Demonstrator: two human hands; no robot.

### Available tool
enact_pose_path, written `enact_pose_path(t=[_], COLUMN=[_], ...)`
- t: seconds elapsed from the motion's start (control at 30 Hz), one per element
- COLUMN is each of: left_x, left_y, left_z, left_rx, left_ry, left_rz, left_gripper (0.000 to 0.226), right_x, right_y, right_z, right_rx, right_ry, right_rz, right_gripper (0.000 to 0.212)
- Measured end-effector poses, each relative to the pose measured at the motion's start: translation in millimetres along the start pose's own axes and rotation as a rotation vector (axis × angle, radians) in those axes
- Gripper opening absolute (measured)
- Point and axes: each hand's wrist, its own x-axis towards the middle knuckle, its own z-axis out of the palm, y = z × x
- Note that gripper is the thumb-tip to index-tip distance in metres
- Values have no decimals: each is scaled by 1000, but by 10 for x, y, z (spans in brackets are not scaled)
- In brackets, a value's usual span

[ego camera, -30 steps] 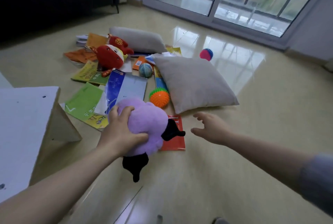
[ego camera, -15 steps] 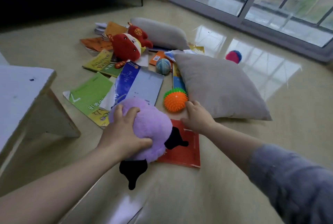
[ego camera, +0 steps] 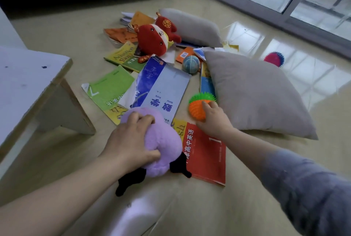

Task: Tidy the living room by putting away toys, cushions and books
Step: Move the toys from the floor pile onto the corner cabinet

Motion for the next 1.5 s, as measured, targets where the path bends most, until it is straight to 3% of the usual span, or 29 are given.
enact_pose_path(t=[0.13,0.2,0.23,0.37,0.47,0.57,0.77,1.03,1.23,1.5], left_x=[52,75,82,80,65,59,64,-35,-89,-515], left_y=[-27,-38,-39,-30,-29,-43,-48,-2,237,1054], left_z=[9,10,14,35,41,48,84,-41,-560,-1905], left_rx=[-27,-51,-58,-27,-23,-26,-27,-89,-123,-152], left_ry=[8,14,14,5,0,-2,11,23,-50,-139], left_rz=[-39,-61,-66,-50,-48,-47,-41,-69,-78,-107], left_gripper=[83,81,80,81,81,82,83,84,81,79], right_x=[-242,-308,-303,-173,-106,-154,-232,-784,-1148,-1816], right_y=[-27,-11,-2,59,100,99,92,-44,-86,-290], right_z=[71,79,81,110,98,103,196,-54,-668,-2374], right_rx=[5,115,160,159,86,71,48,453,575,655], right_ry=[299,442,450,89,-63,27,25,219,178,165], right_rz=[-87,-123,-119,-13,-2,-17,-29,40,180,340], right_gripper=[42,42,53,106,107,98,106,89,84,82])
